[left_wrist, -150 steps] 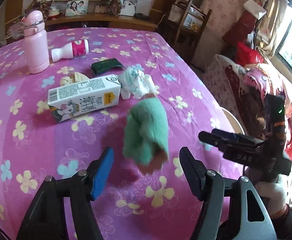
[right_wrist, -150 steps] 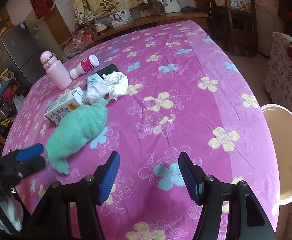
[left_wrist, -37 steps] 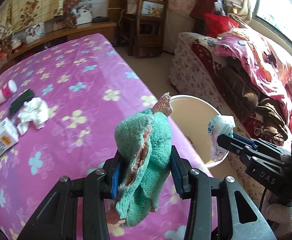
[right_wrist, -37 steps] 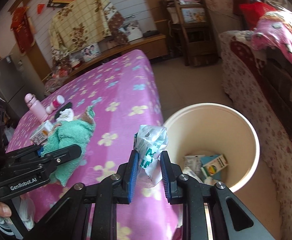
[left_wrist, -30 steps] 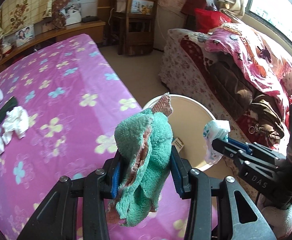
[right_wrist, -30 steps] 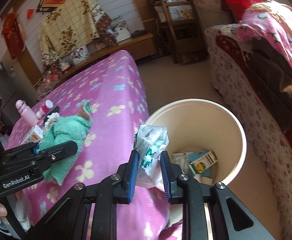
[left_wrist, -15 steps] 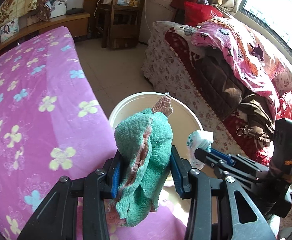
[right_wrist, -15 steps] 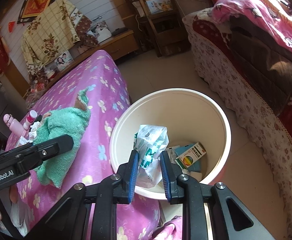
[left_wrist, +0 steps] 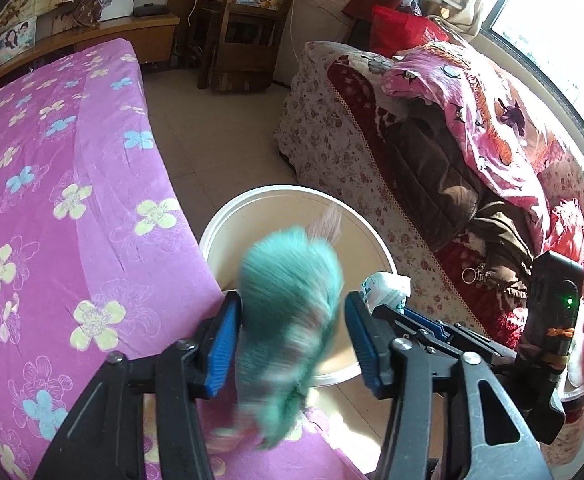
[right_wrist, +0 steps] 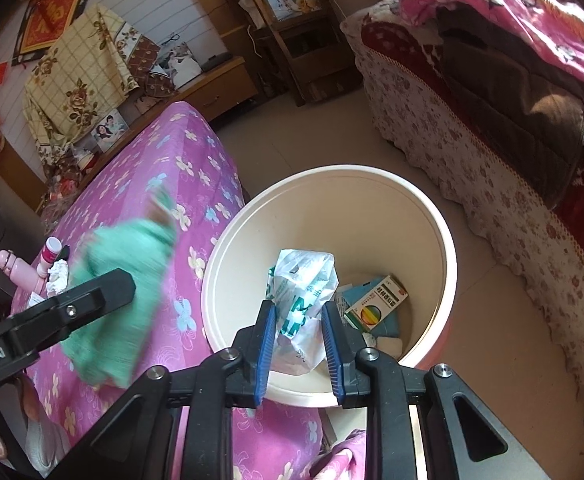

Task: Collect trash
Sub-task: 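Carry the towel and tissue over the bucket and open both tools, then move both open tools back over the table toward the milk carton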

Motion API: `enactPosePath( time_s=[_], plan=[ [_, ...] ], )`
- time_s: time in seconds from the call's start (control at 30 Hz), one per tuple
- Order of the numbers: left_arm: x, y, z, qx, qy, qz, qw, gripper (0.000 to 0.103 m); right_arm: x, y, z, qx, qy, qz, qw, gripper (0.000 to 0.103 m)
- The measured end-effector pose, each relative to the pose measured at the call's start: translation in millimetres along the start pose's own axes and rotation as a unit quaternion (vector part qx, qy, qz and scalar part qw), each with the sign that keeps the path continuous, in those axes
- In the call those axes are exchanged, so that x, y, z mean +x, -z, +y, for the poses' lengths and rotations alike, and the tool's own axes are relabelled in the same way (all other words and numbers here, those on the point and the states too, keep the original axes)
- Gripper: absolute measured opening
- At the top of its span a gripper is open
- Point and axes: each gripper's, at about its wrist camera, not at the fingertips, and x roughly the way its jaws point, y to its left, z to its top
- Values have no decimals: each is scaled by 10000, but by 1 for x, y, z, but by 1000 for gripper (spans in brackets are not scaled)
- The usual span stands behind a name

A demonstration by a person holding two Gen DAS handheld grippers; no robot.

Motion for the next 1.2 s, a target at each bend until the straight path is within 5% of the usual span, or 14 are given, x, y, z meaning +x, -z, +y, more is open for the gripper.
enactPosePath(
  time_s=[0.17, 0.3, 0.77, 1.2],
  plan=[
    [-4, 0, 5, -52, -6, -56, 10000, 60, 1, 0, -4, 108, -18, 4, 9999, 32],
    [-5, 2, 9, -90, -65, -41, 9999, 60, 2, 0, -3, 112, -64, 6, 9999, 66],
    [-18, 13, 29, -112, -434, -140, 9989, 60, -3, 8, 15, -3, -67, 76, 9999, 66],
    [-58, 28, 74, -282, -855, -363, 9953, 60, -18, 20, 85, -690, -192, 32, 9974, 66]
  ],
)
